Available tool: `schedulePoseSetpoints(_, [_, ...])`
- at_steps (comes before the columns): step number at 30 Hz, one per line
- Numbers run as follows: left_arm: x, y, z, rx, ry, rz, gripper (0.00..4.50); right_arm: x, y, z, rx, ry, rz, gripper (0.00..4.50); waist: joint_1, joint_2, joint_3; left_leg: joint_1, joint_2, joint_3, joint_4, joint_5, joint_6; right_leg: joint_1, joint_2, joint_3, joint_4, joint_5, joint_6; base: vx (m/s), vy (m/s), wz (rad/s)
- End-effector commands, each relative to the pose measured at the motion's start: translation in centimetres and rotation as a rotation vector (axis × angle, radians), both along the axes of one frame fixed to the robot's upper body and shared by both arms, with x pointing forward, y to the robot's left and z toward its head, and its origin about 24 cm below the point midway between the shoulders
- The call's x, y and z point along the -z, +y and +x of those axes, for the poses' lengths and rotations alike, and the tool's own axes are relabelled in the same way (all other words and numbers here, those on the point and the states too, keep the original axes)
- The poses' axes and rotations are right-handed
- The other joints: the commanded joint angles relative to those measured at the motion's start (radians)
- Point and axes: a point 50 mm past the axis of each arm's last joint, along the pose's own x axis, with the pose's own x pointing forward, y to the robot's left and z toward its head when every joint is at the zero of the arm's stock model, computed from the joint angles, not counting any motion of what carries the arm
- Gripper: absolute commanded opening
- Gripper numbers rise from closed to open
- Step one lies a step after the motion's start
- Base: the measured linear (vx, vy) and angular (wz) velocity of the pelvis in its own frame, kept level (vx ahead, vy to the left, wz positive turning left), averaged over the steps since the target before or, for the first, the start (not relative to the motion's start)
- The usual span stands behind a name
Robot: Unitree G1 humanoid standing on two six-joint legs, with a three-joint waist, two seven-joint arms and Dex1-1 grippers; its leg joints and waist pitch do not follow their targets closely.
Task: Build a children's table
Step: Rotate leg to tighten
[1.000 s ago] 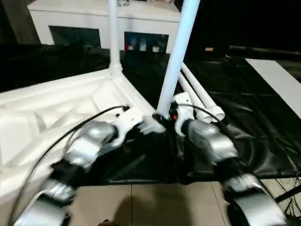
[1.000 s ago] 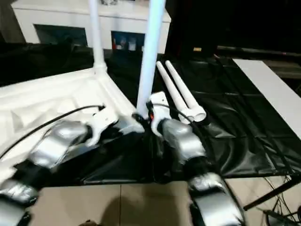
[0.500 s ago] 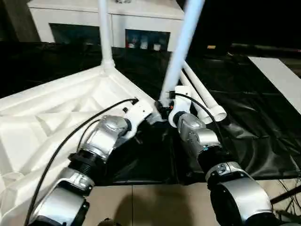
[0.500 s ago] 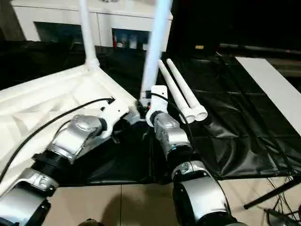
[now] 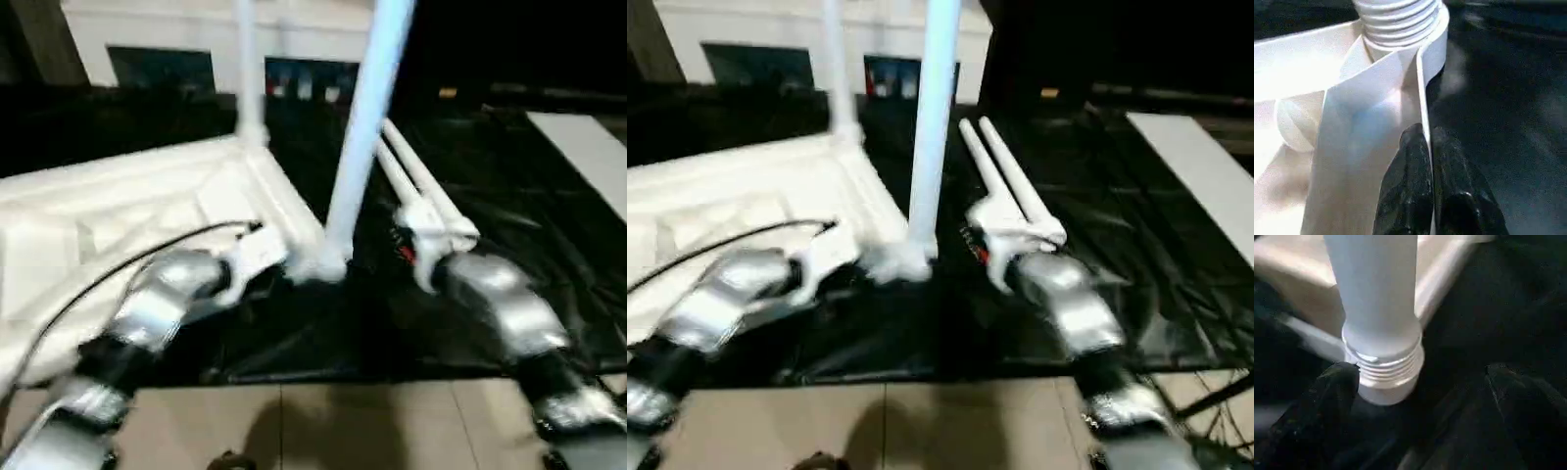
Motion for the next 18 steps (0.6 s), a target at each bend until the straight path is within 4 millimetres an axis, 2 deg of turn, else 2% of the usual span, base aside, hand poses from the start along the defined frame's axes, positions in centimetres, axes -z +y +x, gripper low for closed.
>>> schedulePoseSetpoints(1, [0.6, -1.2, -1.1, 0.102, 0.067, -0.015, 0.0, -1.1, 0.8, -0.6, -0.117, -0.018, 0.02, 4.44, -0.001, 0.013, -0.062, 0.031, 0.046, -0.013, -0.068, -0.234, 0.001, 0.036, -0.081, 0.05, -0.08, 0.004, -0.219, 0.0, 0.0, 0.0])
schedulePoseSetpoints(3, [0.4, -1.0, -1.6, 0.134, 0.089, -0.026, 0.0, -0.9, 0.5, -1.1, -0.173, -0.019, -0.007, 4.44, -0.002, 0.015, -0.06, 0.032, 0.047, -0.015, -0.07, -0.239, 0.001, 0.033, -0.08, 0.05, -0.08, -0.016, -0.221, 0.0, 0.0, 0.0])
schedulePoseSetpoints(5, [0.3, -0.9, -1.6, 0.137, 0.081, -0.028, 0.0, -0.8, 0.6, -1.3, -0.195, -0.012, -0.005, 4.44, -0.002, 0.01, -0.059, 0.033, 0.048, -0.013, -0.07, -0.25, -0.001, 0.032, -0.082, 0.051, -0.083, -0.044, -0.226, 0.0, 0.0, 0.0])
schedulePoseSetpoints(8, [0.2, -0.6, -1.7, 0.14, 0.079, -0.023, 0.0, -0.7, 0.7, -1.6, -0.235, 0.011, -0.002, 4.44, 0.0, 0.01, -0.059, 0.033, 0.047, -0.014, -0.07, -0.246, -0.003, 0.032, -0.082, 0.051, -0.083, -0.062, -0.222, 0.0, 0.0, 0.0])
schedulePoseSetpoints(12, [0.3, -0.2, -1.7, 0.132, 0.075, -0.007, 0.0, -0.1, 1.1, -0.9, -0.216, 0.0, -0.052, 4.44, -0.001, 0.007, -0.061, 0.031, 0.045, -0.013, -0.067, -0.221, 0.0, 0.033, -0.082, 0.051, -0.079, -0.033, -0.226, 0.0, 0.0, 0.0])
schedulePoseSetpoints(15, [0.3, -0.2, -1.8, 0.13, 0.079, -0.006, 0.0, -0.1, 1.3, -0.7, -0.222, -0.003, -0.062, 4.44, -0.003, 0.009, -0.062, 0.029, 0.044, -0.013, -0.066, -0.204, 0.003, 0.035, -0.081, 0.05, -0.077, -0.01, -0.231, 0.0, 0.0, 0.0])
schedulePoseSetpoints(16, [0.3, -0.2, -1.8, 0.129, 0.078, -0.005, 0.0, -0.1, 1.4, -0.6, -0.215, -0.008, -0.056, 4.17, -0.004, 0.008, -0.063, 0.029, 0.043, -0.013, -0.065, -0.204, 0.005, 0.035, -0.081, 0.05, -0.076, -0.006, -0.232, 0.0, 0.0, 0.0])
schedulePoseSetpoints(17, [0.3, -0.1, -1.8, 0.127, 0.078, -0.006, 0.0, -0.3, 1.6, -0.4, -0.209, -0.007, -0.027, 4.09, -0.004, 0.005, -0.063, 0.03, 0.043, -0.013, -0.064, -0.2, 0.01, 0.035, -0.081, 0.049, -0.075, -0.008, -0.233, 0.0, 0.0, 0.0])
schedulePoseSetpoints(18, [0.3, -0.1, -1.8, 0.126, 0.078, -0.006, 0.0, -0.4, 1.7, -0.3, -0.206, -0.01, -0.021, 4.09, -0.005, 0.006, -0.062, 0.03, 0.043, -0.013, -0.065, -0.201, 0.011, 0.034, -0.081, 0.049, -0.076, -0.013, -0.234, 0.0, 0.0, 0.0])
